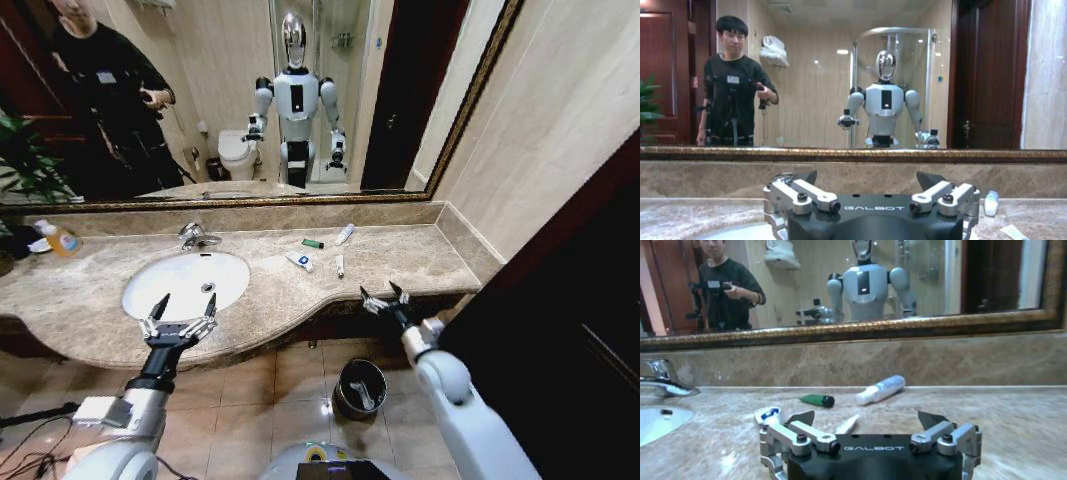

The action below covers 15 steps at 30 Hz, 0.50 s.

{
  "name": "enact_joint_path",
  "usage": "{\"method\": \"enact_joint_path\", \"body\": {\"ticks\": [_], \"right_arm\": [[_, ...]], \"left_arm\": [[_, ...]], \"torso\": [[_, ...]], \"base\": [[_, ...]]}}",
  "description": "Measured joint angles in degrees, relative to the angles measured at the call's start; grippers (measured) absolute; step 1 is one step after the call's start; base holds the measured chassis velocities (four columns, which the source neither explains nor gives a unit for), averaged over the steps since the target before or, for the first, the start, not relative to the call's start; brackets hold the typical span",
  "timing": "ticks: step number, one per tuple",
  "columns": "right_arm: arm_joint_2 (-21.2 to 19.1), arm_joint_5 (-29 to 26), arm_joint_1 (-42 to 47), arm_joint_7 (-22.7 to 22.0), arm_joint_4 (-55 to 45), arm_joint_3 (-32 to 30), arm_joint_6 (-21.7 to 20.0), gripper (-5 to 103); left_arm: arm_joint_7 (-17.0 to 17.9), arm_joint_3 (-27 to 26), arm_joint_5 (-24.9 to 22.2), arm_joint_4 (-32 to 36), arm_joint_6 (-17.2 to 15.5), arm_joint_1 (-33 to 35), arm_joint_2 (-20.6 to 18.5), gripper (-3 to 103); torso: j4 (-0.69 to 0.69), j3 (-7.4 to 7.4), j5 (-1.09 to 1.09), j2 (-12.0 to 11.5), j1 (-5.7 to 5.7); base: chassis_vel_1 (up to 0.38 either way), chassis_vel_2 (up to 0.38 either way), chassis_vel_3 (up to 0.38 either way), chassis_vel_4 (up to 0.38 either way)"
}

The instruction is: Pick up the trash from the sink and place it in the trash bin.

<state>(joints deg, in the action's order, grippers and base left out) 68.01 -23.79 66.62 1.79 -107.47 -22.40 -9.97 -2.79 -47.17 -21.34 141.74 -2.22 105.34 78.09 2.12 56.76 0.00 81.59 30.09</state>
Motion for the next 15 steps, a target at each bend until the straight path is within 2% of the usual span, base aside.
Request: {"method": "enact_joint_path", "body": {"ticks": [5,7,15], "right_arm": [[0.3,-1.1,-5.9,-1.1,4.2,4.2,-1.1,100],[1.3,-1.6,-9.3,-3.1,7.4,7.4,-2.0,100],[3.5,-1.9,-13.6,-8.5,12.0,11.9,-4.8,100]], "left_arm": [[0.0,0.0,0.0,0.0,0.0,0.0,0.0,100],[0.0,0.0,0.0,0.0,0.0,0.0,0.0,100],[0.0,0.0,0.0,0.0,0.0,0.0,0.0,100]], "torso": [[0.00,0.00,0.01,0.0,0.00],[0.00,0.00,0.00,0.0,0.00],[-0.01,0.00,0.00,0.0,0.00]], "base": [[0.000,0.000,0.000,0.000],[0.000,0.000,0.000,0.000],[0.000,0.000,0.000,0.000]]}}
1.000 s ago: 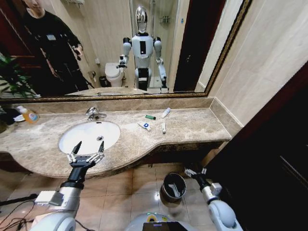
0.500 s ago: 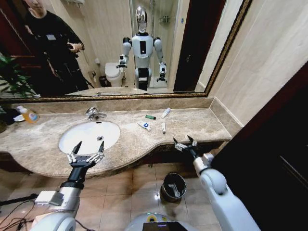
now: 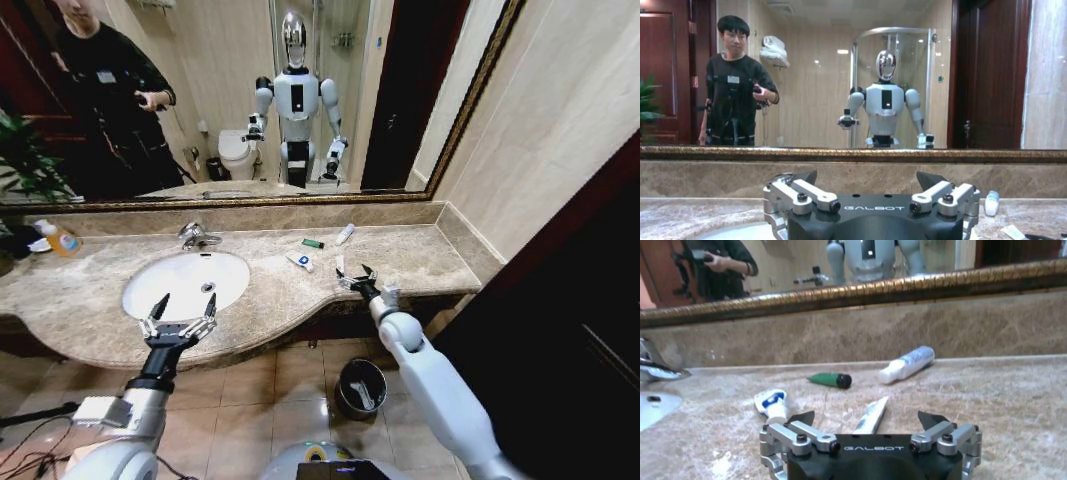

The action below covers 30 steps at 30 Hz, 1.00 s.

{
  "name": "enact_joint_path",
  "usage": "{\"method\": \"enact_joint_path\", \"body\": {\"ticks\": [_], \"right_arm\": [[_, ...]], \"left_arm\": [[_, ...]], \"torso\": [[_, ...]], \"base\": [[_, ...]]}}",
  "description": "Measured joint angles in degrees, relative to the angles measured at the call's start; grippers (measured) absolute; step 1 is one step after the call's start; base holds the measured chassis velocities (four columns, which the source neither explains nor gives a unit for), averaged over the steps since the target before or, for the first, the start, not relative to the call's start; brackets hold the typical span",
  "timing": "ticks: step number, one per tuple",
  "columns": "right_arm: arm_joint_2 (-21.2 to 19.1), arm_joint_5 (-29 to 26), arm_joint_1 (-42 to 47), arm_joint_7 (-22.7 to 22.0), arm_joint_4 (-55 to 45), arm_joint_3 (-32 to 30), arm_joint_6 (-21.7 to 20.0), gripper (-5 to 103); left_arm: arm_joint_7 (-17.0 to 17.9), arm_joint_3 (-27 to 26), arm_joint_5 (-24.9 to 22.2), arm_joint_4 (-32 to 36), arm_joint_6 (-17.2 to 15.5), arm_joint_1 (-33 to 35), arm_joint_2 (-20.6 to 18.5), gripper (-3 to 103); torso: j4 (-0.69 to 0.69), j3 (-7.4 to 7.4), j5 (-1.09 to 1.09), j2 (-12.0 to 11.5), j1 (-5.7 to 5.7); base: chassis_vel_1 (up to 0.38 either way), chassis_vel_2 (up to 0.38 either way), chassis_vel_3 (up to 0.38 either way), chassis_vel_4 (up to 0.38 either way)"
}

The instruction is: Pick up the trash from the sink and place it in the trash bin.

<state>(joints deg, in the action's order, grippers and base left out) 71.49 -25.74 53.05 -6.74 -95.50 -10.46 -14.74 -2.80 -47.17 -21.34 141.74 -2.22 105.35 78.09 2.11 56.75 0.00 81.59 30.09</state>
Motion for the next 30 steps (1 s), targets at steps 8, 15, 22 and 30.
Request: {"method": "enact_joint_path", "body": {"ticks": [8,15,22,30], "right_arm": [[0.1,-0.9,-1.9,-2.7,2.0,1.7,-1.6,100],[0.0,-1.6,-2.0,-3.1,2.4,2.0,-2.2,90],[0.1,-1.6,-1.7,-3.1,2.4,2.4,-2.4,68],[0.2,-1.5,-1.6,-3.0,2.7,2.4,-2.3,48]], "left_arm": [[0.0,0.0,0.0,0.0,0.0,0.0,0.0,100],[0.0,0.0,0.0,0.0,0.0,0.0,0.0,100],[0.0,0.0,0.0,0.0,0.0,0.0,0.0,100],[0.0,0.0,0.0,0.0,0.0,0.0,0.0,100]], "torso": [[0.00,0.00,0.01,0.0,-0.01],[0.00,0.00,0.00,0.0,-0.01],[0.00,0.00,0.00,0.0,-0.01],[0.00,0.00,0.00,0.0,-0.01]], "base": [[0.000,0.000,0.000,0.000],[0.000,0.000,0.000,0.000],[0.000,0.000,0.000,0.000],[0.000,0.000,0.000,0.000]]}}
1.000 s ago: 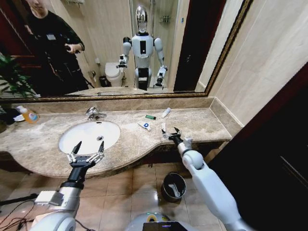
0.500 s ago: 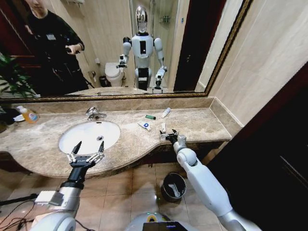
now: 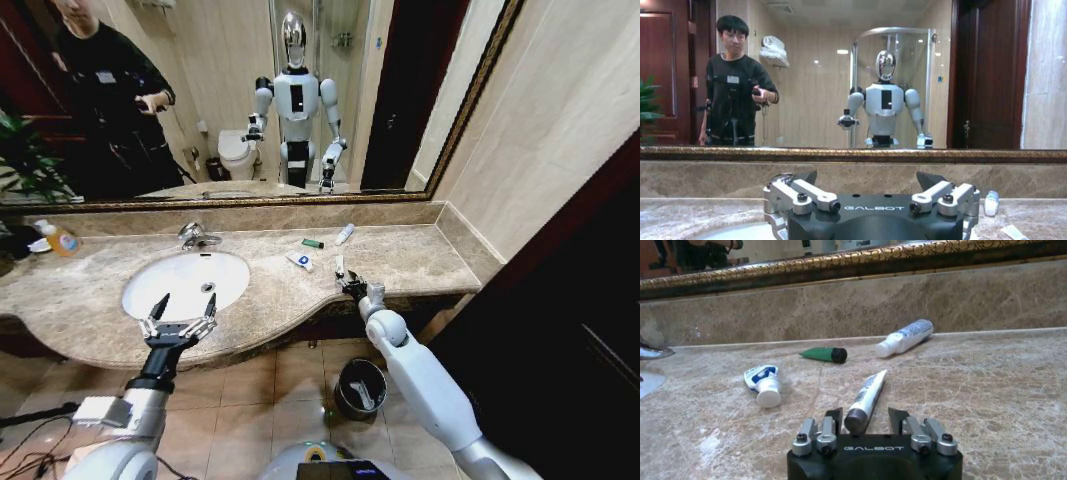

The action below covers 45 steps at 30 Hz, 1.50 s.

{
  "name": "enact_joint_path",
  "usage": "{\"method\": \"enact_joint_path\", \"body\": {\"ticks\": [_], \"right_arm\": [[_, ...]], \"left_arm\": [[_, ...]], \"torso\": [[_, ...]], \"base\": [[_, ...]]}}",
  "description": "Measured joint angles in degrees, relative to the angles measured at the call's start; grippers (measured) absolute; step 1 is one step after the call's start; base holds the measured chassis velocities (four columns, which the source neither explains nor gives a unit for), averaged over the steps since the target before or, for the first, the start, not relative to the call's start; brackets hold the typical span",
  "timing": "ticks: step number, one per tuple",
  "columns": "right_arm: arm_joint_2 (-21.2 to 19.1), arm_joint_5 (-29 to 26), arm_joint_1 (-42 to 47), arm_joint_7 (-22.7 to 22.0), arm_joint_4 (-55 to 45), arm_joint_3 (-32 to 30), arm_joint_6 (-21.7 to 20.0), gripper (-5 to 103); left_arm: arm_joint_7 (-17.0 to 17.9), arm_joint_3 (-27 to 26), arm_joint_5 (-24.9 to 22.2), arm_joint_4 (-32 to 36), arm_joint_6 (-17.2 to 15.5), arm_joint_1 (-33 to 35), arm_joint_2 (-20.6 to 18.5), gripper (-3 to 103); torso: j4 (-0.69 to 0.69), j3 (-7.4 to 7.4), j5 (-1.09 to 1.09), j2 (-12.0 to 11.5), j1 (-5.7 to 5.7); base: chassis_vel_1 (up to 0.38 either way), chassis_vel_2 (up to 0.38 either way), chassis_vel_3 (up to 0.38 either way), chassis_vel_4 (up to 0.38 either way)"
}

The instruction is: Pick up the trash from the sink and place it in the trash bin.

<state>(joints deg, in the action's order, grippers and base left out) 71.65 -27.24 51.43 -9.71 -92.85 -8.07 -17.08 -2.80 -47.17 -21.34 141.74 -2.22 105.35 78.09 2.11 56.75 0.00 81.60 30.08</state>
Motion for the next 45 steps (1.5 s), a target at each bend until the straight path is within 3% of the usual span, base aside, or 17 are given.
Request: {"method": "enact_joint_path", "body": {"ticks": [11,12,16,31,45], "right_arm": [[-0.2,0.3,0.7,0.3,-0.4,-0.2,0.1,38],[-0.3,0.3,0.8,0.3,-0.4,-0.2,0.2,28],[-0.4,0.3,1.0,0.3,-0.7,-0.3,0.2,16],[-2.4,-0.3,4.1,-0.2,-8.1,-1.9,0.8,16],[-7.1,-2.2,22.7,5.0,-24.6,-13.5,1.3,16]], "left_arm": [[0.0,0.0,0.0,0.0,0.0,0.0,0.0,100],[0.0,0.0,0.0,0.0,0.0,0.0,0.0,100],[0.0,0.0,0.0,0.0,0.0,0.0,0.0,100],[0.0,0.0,0.0,0.0,0.0,0.0,0.0,100],[0.0,0.0,0.0,0.0,0.0,0.0,0.0,100]], "torso": [[0.00,0.00,0.00,0.0,0.00],[0.00,0.00,0.00,0.0,0.00],[0.00,0.00,0.00,0.0,0.00],[0.00,0.00,0.00,0.0,0.00],[0.00,-0.01,-0.01,0.0,0.00]], "base": [[0.000,0.000,0.000,0.000],[0.000,0.000,0.000,0.000],[0.000,0.000,0.000,0.000],[0.000,0.000,0.000,0.000],[0.000,0.000,0.000,0.000]]}}
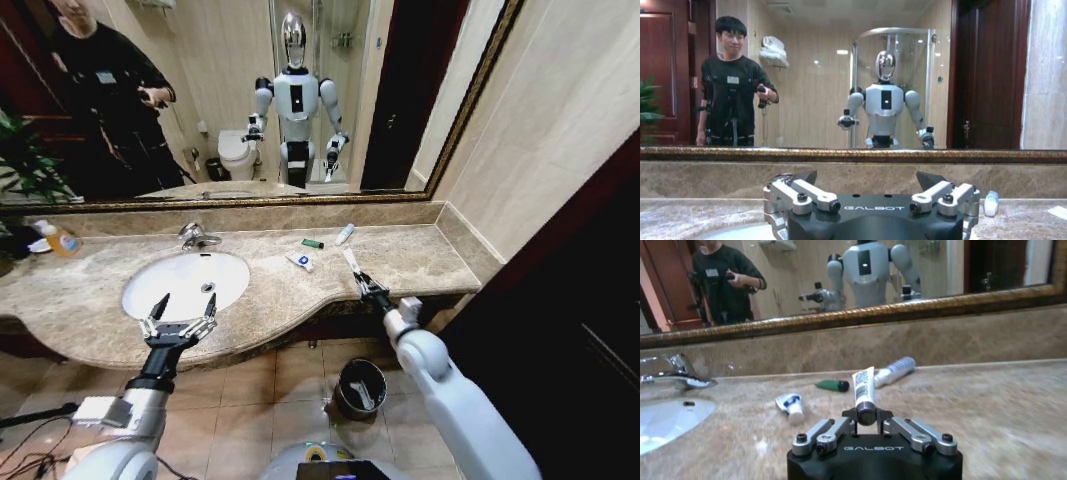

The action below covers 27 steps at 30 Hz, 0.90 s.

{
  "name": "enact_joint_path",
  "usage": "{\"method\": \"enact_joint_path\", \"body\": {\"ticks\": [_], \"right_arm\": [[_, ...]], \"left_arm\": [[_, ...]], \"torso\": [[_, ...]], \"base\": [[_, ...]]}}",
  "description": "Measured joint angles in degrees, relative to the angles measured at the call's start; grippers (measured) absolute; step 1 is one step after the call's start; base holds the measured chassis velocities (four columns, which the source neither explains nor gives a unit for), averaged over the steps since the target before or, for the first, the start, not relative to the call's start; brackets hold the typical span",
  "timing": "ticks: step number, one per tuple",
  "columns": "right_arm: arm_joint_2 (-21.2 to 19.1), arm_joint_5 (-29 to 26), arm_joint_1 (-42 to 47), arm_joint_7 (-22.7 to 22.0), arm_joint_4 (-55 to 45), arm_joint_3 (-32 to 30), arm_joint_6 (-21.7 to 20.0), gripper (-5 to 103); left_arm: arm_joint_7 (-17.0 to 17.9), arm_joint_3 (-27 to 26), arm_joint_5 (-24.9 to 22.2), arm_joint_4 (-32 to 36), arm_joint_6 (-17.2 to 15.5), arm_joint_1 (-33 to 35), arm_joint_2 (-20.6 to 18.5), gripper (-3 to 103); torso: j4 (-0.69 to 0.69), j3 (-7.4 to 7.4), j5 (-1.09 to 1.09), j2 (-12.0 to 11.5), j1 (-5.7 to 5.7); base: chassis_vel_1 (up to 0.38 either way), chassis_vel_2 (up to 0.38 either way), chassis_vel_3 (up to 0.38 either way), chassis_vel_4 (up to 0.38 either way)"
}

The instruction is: Pick up the trash from the sink and place it in the trash bin.

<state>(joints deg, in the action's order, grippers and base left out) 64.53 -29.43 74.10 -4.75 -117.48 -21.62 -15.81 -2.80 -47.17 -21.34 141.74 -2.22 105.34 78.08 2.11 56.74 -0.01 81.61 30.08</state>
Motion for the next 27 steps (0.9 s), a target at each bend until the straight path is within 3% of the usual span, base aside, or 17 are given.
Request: {"method": "enact_joint_path", "body": {"ticks": [5,7,9,11,14,18,22,27], "right_arm": [[0.6,0.0,9.6,4.3,-2.1,-4.7,2.4,16],[1.8,1.0,15.7,9.3,-2.3,-7.6,4.8,16],[2.0,1.3,16.9,10.3,-2.3,-8.1,5.4,16],[3.0,3.0,22.6,15.4,-0.9,-10.0,8.9,16],[3.7,4.5,25.0,17.4,1.7,-10.3,11.6,16],[5.0,7.3,24.4,17.8,7.8,-9.4,13.7,16],[7.7,11.5,17.2,17.2,22.1,-8.0,15.6,16],[9.3,12.3,12.7,17.2,31.5,-7.5,15.7,16]], "left_arm": [[0.0,0.0,0.0,0.0,0.0,0.0,0.0,100],[0.0,0.0,0.0,0.0,0.0,0.0,0.0,100],[0.0,0.0,0.0,0.0,0.0,0.0,0.0,100],[0.0,0.0,0.0,0.0,0.0,0.0,0.0,100],[0.0,0.0,0.0,0.0,0.0,0.0,0.0,100],[0.0,0.0,0.0,0.0,0.0,0.0,0.0,100],[0.0,0.0,0.0,0.0,0.0,0.0,0.0,100],[0.0,0.0,0.0,0.0,0.0,0.0,0.0,100]], "torso": [[0.00,0.00,0.00,0.0,0.00],[0.00,0.00,-0.01,0.0,0.00],[0.00,0.00,0.00,0.0,0.00],[-0.01,0.00,0.01,0.0,0.00],[-0.01,0.00,0.01,0.0,-0.01],[-0.01,0.00,0.01,0.0,-0.01],[0.00,0.01,0.00,0.0,0.01],[0.01,0.01,0.01,0.0,0.01]], "base": [[0.000,0.000,0.000,0.000],[0.000,0.000,0.000,0.000],[0.000,0.000,0.000,0.000],[0.000,0.000,0.000,0.000],[0.000,0.000,0.000,0.000],[0.000,0.000,0.000,0.000],[0.000,0.000,0.000,0.000],[0.000,0.000,0.000,0.000]]}}
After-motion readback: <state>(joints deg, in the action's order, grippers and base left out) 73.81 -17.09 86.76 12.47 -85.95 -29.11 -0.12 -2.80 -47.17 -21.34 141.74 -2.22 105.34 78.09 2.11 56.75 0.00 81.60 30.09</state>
